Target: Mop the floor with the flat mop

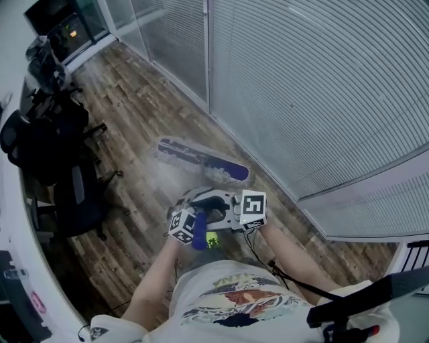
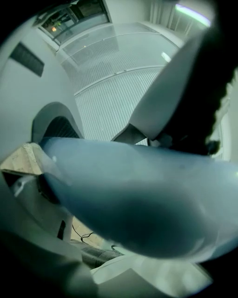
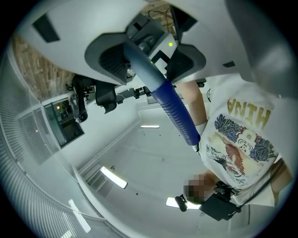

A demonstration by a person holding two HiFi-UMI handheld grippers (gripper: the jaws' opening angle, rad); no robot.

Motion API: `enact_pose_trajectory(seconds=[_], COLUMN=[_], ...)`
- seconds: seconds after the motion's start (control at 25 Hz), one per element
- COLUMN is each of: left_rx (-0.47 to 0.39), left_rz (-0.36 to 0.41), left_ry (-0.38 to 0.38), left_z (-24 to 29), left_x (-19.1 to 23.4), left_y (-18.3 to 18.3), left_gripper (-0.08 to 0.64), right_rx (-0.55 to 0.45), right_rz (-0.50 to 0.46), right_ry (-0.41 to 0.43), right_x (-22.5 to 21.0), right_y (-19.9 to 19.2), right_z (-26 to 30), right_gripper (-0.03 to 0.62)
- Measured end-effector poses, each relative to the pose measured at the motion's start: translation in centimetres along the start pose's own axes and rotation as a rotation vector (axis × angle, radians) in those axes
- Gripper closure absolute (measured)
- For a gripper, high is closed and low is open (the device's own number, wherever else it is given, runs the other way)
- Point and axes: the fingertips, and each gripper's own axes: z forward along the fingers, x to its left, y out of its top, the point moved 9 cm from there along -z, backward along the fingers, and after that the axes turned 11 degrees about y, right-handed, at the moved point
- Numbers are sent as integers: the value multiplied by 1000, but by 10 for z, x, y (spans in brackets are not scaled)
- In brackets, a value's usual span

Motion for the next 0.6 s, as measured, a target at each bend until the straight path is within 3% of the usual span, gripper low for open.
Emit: enact_pose_trajectory(seconds=[0.28,0.6], left_rx=[37,65], left_rz=[-4,-30], left_ry=[10,72], left_z=[-21,-55], left_x=[-18,-104], left_y=[-9,8], left_gripper=[463,460], right_rx=[9,13], right_rz=[30,44], right_ry=[2,57], right_x=[19,108], right_y=[-14,-37], right_z=[17,11], right_gripper=[334,330])
